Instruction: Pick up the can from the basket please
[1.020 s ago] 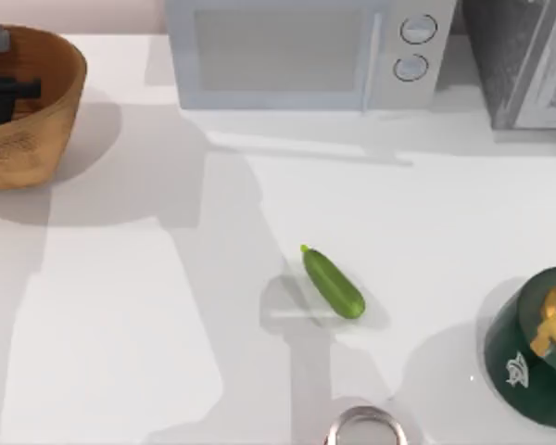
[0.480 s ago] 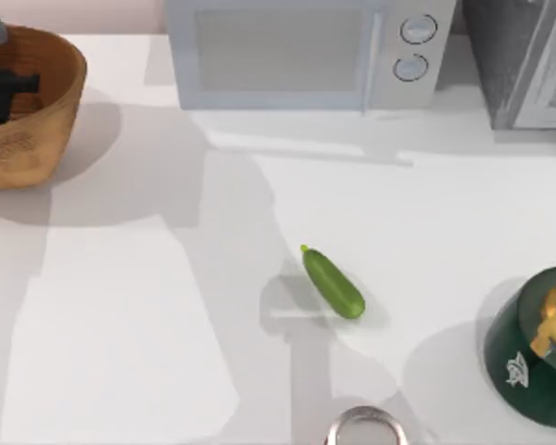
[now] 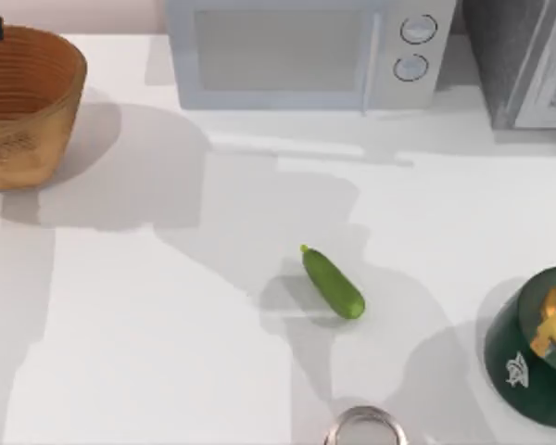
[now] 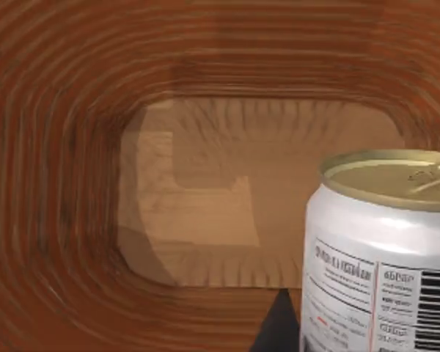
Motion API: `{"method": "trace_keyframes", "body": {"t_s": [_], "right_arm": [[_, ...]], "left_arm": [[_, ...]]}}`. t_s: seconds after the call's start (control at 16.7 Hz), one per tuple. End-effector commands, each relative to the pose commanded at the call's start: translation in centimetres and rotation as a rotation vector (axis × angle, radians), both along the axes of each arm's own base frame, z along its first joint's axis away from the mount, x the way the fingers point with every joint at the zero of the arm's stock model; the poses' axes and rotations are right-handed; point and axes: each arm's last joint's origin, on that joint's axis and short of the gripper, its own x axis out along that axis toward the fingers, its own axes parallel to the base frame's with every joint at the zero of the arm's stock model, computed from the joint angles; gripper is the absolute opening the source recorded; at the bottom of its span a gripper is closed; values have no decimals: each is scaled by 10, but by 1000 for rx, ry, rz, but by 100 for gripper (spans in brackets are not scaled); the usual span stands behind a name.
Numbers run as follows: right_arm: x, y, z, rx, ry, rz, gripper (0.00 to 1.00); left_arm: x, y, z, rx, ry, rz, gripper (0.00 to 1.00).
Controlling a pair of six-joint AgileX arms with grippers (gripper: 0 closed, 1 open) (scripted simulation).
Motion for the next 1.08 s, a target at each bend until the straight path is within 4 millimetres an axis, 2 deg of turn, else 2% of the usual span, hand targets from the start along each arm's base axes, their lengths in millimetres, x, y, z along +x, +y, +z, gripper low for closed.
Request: {"method": "trace_keyframes", "body": {"t_s": [0.18,0.3,0.42,0.54,0.6,0.72,0.9,1.08], "right_arm": [[0,0,0,0,0,0,100],[0,0,0,0,0,0,100],[0,0,0,0,0,0,100],[0,0,0,0,0,0,100],[0,0,0,0,0,0,100],[0,0,0,0,0,0,100],[0,0,0,0,0,0,100],[0,0,0,0,0,0,100]], "left_arm": [[-63,-6,33,24,-183,44,0],[-115,-11,48,40,-333,79,0],[-174,-17,52,53,-500,112,0],[-225,-24,32,61,-648,135,0],[-245,-27,17,62,-710,141,0],[-272,-32,-19,57,-814,138,0],[-291,-38,-68,36,-935,99,0],[-297,-43,-102,14,-1017,42,0]]}}
